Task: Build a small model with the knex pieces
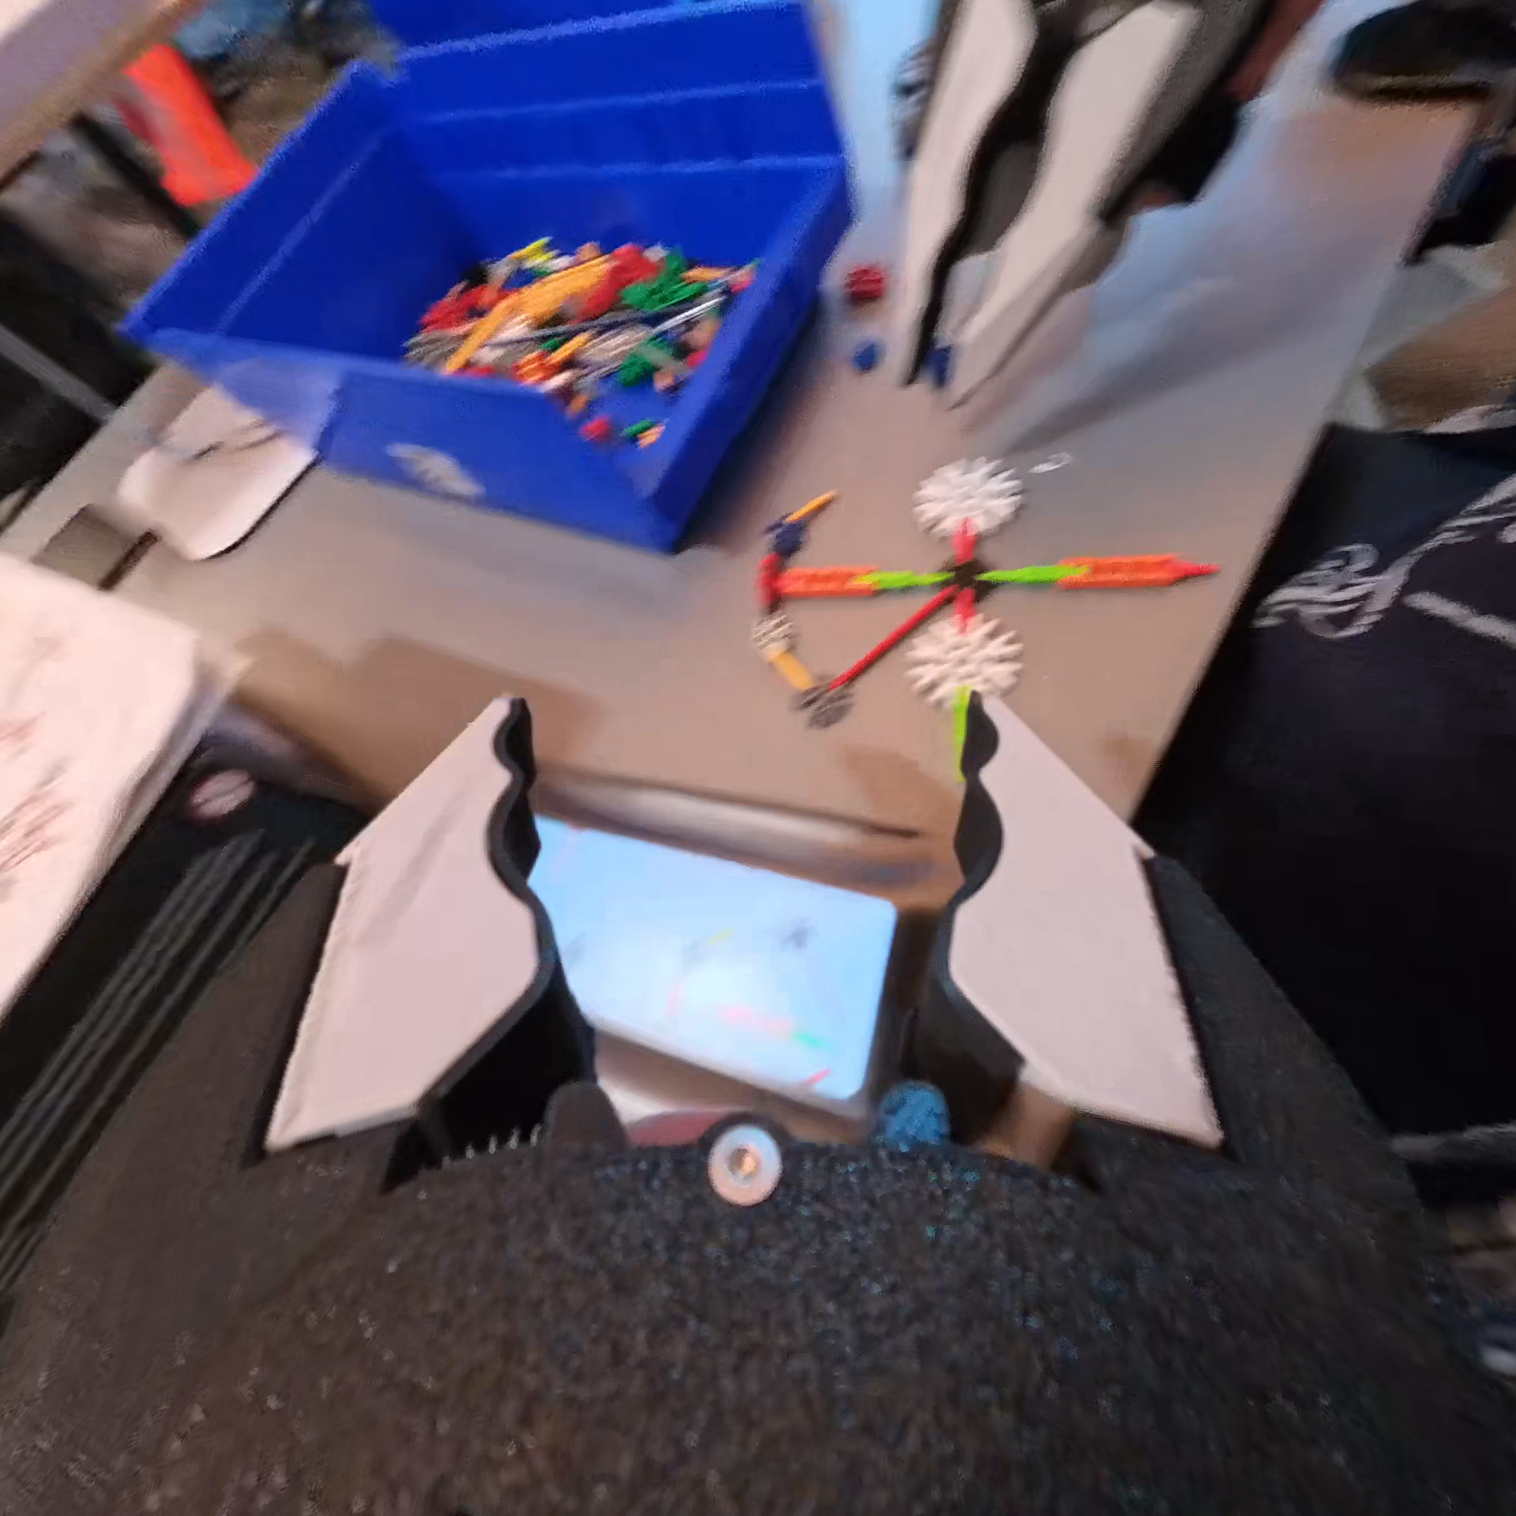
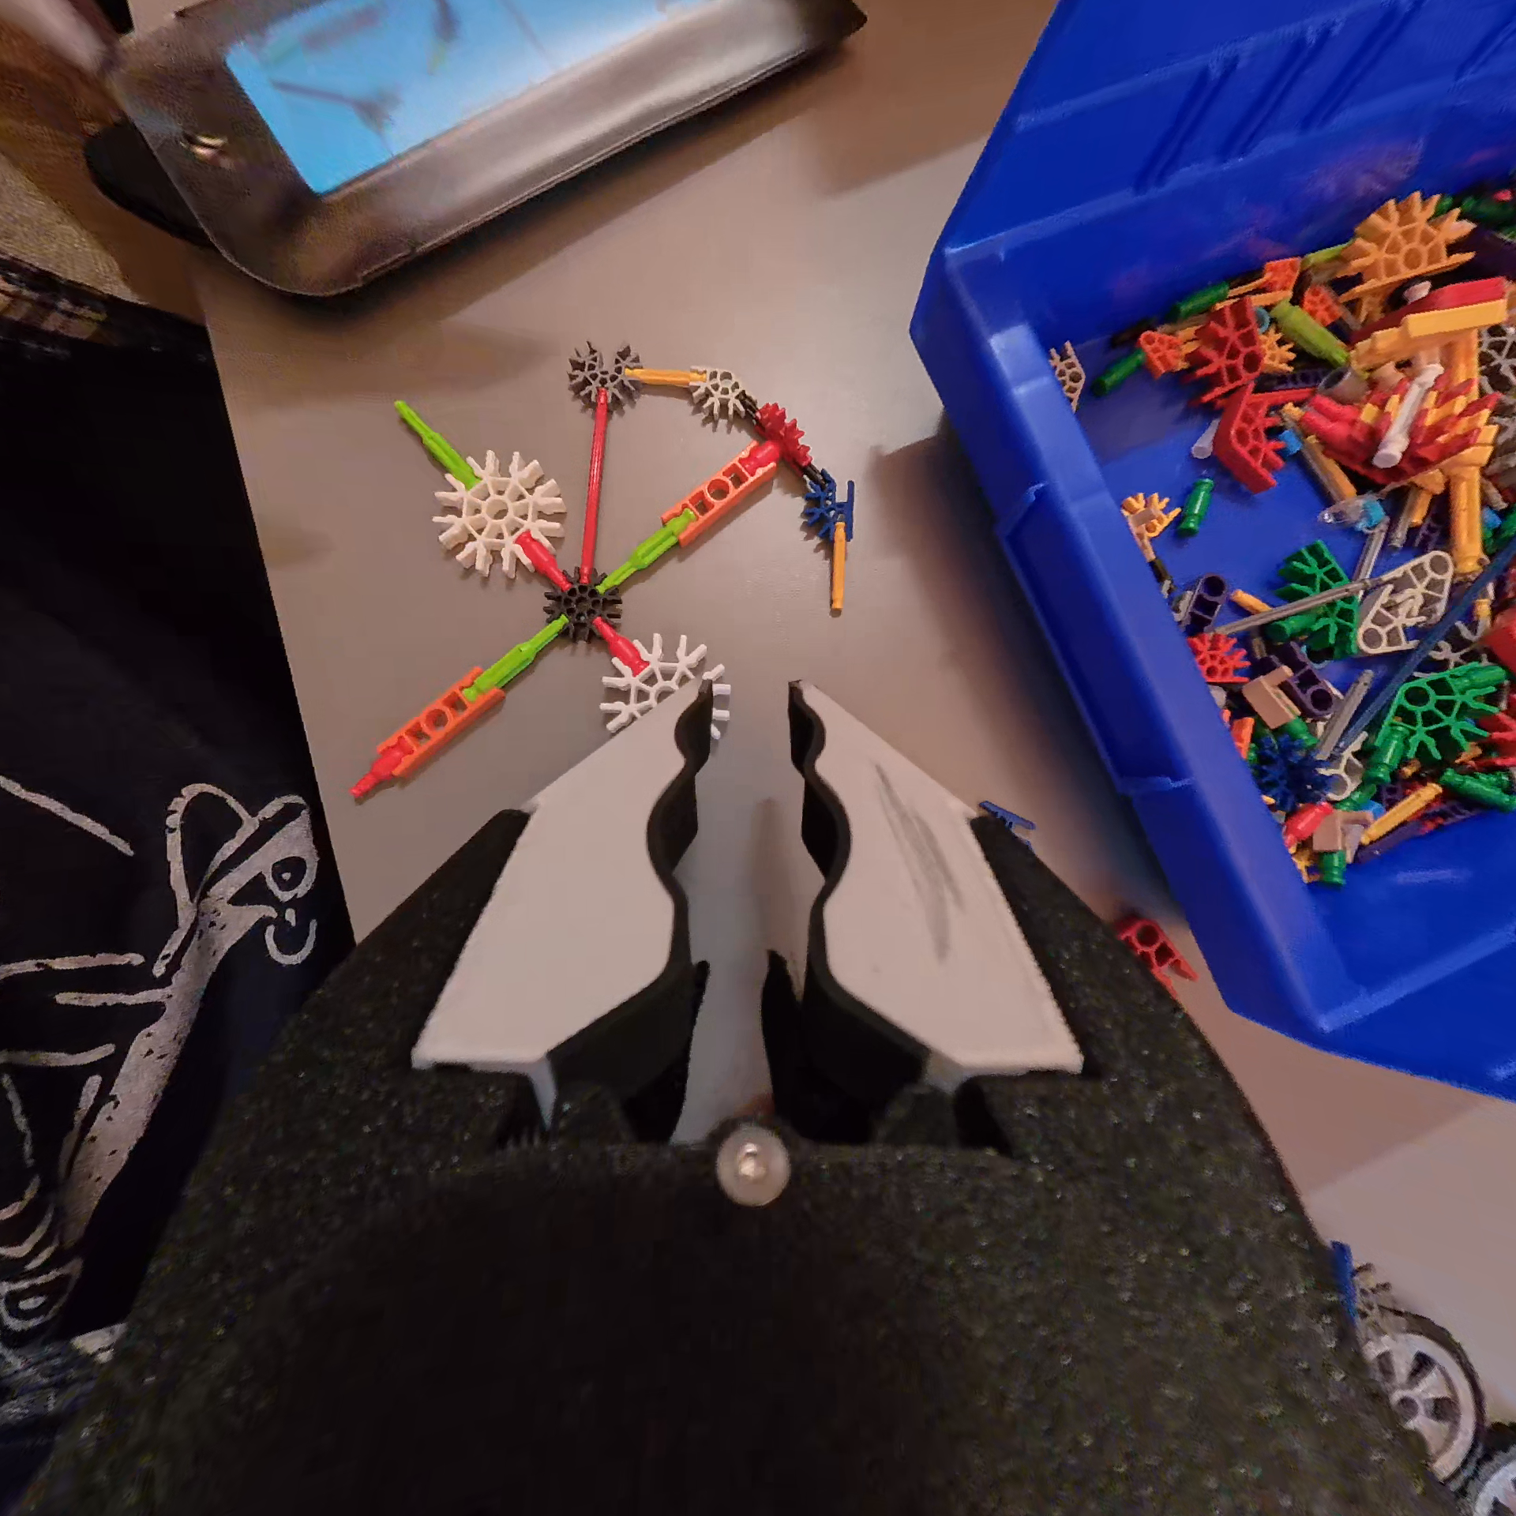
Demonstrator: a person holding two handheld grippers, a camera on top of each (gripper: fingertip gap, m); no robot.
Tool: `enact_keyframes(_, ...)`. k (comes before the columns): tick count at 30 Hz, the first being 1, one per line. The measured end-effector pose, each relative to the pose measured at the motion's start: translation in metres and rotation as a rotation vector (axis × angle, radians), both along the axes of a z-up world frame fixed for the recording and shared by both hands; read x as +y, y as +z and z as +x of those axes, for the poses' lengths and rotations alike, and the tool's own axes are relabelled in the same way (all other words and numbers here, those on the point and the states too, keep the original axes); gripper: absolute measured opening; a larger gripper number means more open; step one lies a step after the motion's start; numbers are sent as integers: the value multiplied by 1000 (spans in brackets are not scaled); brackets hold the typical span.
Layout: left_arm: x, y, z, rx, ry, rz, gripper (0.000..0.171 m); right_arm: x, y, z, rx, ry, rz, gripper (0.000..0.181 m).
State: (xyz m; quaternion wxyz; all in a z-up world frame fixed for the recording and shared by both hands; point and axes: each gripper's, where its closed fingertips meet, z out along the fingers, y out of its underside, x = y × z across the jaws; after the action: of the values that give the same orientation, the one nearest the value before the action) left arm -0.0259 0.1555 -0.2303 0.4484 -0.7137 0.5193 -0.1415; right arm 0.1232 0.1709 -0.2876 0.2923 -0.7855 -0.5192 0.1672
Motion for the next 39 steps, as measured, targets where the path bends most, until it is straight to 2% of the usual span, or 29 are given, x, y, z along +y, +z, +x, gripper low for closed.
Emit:
enact_keyframes(2, 19, 2, -28, 6, 90, 14, 103, 1, 3, 1, 17, -10, 10, 18)
enact_keyframes(4, 27, 5, -42, -38, 117, 2, 102, 1, 6, 2, 43, -19, 11, 19)
enact_keyframes(7, 34, 12, -48, -136, 131, -14, 102, 2, 9, 5, 54, -32, 22, 19)
enact_keyframes(13, 46, 14, -50, -239, 162, -34, 107, 0, 12, 4, 71, -29, 23, 20)
enact_keyframes(19, 65, 9, -71, -166, 242, 16, 110, -1, 12, 0, 95, -17, 22, 20)
enact_keyframes(22, 69, 4, -75, -122, 241, 31, 110, 0, 11, -3, 102, -11, 21, 20)
enact_keyframes(26, 67, -3, -68, -151, 174, -18, 109, 1, 9, -5, 103, -7, 12, 20)
enact_keyframes(30, 41, 18, -43, -329, -36, -36, 114, 3, 6, -9, 105, -5, 0, 20)
enact_keyframes(33, 21, 25, -31, -350, -168, 26, 120, 3, 4, -12, 106, 2, -8, 20)
enact_keyframes(39, -9, -10, -7, -232, -318, -21, 137, 6, -1, -17, 94, 5, -23, 20)
